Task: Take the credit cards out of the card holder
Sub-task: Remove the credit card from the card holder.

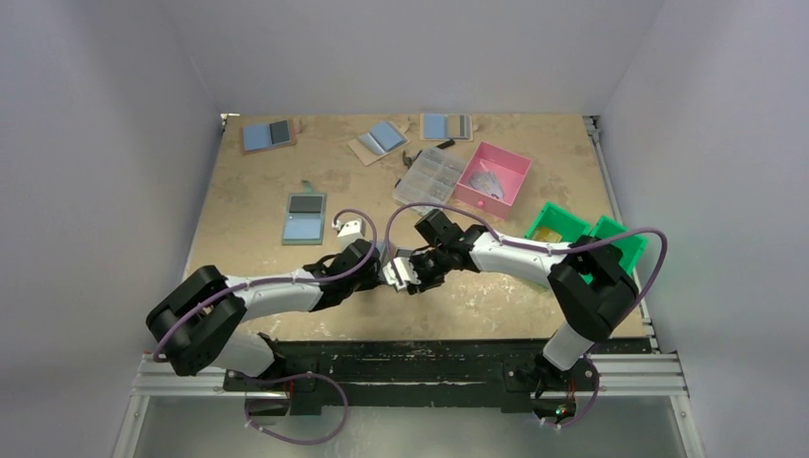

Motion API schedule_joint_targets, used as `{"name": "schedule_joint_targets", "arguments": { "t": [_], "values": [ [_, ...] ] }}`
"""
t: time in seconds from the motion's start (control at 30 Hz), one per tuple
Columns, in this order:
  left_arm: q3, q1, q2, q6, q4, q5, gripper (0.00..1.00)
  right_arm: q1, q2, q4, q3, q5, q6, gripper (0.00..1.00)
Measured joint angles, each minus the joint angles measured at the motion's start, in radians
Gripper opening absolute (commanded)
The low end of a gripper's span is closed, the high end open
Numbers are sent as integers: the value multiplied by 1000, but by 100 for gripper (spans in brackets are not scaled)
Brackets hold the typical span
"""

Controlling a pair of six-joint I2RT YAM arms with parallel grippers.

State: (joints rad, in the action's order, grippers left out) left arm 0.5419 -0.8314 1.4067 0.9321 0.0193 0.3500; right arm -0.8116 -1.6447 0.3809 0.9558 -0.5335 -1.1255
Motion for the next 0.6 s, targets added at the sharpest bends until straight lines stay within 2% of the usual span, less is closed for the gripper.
{"name": "schedule_joint_targets", "arguments": {
  "t": [0.4, 0.6],
  "values": [
    [-35, 0, -37, 1, 23, -42, 11, 8, 0, 10, 35, -52, 53, 35],
    [-47, -1, -57, 0, 20, -71, 11, 47, 0, 17, 76, -142, 125, 36]
  ]
}}
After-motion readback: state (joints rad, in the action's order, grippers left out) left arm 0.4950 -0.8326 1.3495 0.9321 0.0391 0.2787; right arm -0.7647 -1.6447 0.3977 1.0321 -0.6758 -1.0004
